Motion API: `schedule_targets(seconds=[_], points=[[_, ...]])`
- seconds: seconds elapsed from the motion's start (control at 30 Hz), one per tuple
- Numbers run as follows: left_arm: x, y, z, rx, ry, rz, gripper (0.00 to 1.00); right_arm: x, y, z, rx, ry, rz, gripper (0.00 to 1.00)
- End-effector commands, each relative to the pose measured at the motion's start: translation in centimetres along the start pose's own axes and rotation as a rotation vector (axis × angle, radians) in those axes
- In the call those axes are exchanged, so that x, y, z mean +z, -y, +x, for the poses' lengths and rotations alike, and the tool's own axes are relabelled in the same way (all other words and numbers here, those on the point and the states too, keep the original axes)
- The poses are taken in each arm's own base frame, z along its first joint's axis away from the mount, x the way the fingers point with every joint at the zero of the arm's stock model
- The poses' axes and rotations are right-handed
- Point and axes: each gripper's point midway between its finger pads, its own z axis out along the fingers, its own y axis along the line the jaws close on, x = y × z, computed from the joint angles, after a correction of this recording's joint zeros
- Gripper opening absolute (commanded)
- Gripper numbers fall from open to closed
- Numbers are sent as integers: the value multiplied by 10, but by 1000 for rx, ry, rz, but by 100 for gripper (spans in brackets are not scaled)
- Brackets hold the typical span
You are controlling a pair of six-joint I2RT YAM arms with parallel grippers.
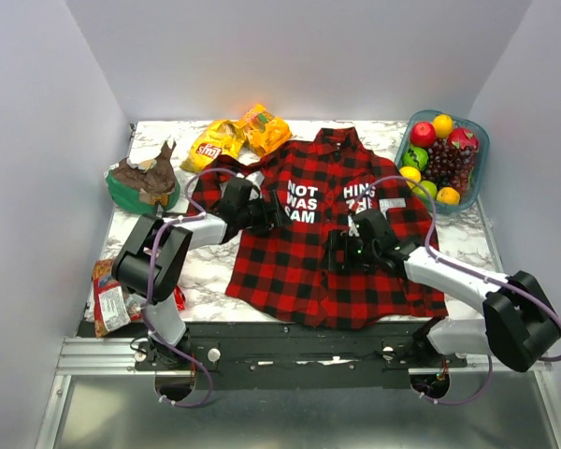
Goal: Pin the brooch onto the clothing
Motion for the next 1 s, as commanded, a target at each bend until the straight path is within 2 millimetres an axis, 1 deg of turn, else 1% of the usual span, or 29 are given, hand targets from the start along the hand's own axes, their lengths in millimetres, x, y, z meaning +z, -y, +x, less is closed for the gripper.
schedule_targets(seconds=[0.0,0.07,0.17,0.23,0.27,0.3,0.37,0.43,0.47,0.53,0.57,0.6,0.67,0.7,0.73,0.77,0.8,0.83,0.87,0.9,0.93,0.97], points=[[0,-21,4,-141,36,23,90,13,-11,5,-4,11,-15,99],[-3,-36,13,-176,37,-21,91,21,-15,10,-22,-16,-14,99],[-8,-53,17,-193,43,-89,93,30,-22,20,-45,-57,-16,99],[-12,-67,17,-205,53,-146,94,34,-31,25,-52,-75,-37,99],[-15,-75,20,-212,50,-172,95,37,-32,30,-55,-90,-41,99],[-20,-82,20,-225,58,-202,95,38,-40,34,-60,-99,-63,99],[-30,-98,17,-266,82,-236,95,42,-46,40,-67,-118,-79,99],[-39,-103,8,-270,119,-254,96,45,-57,48,-79,-138,-105,99],[-43,-107,4,-270,136,-270,96,46,-63,48,-84,-140,-116,99],[-50,-110,-3,-241,160,-305,97,49,-72,56,-103,-164,-127,99],[-51,-107,-9,-223,171,-297,97,50,-77,56,-109,-166,-137,99],[-53,-105,-11,-213,175,-295,97,49,-87,57,-120,-174,-158,99],[-54,-100,-20,-181,191,-290,97,44,-97,54,-118,-175,-183,99],[-56,-96,-24,-167,202,-284,97,40,-98,54,-115,-186,-181,99],[-58,-93,-29,-140,211,-281,97,28,-109,39,-119,-146,-202,99],[-61,-87,-38,-118,233,-278,97,21,-109,33,-121,-128,-190,99],[-66,-80,-45,-90,251,-273,97,12,-98,29,-131,-115,-123,99],[-69,-72,-50,-61,265,-263,97,-5,-102,12,-143,-58,-116,99],[-72,-65,-55,-14,277,-258,97,-15,-98,4,-146,-28,-82,99],[-81,-48,-71,28,320,-235,97,-24,-75,1,-149,-12,26,100],[-83,-35,-73,67,325,-215,97,-32,-67,-4,-144,2,57,100],[-88,-18,-86,135,351,-196,97,-45,-60,-10,-132,29,65,100]])
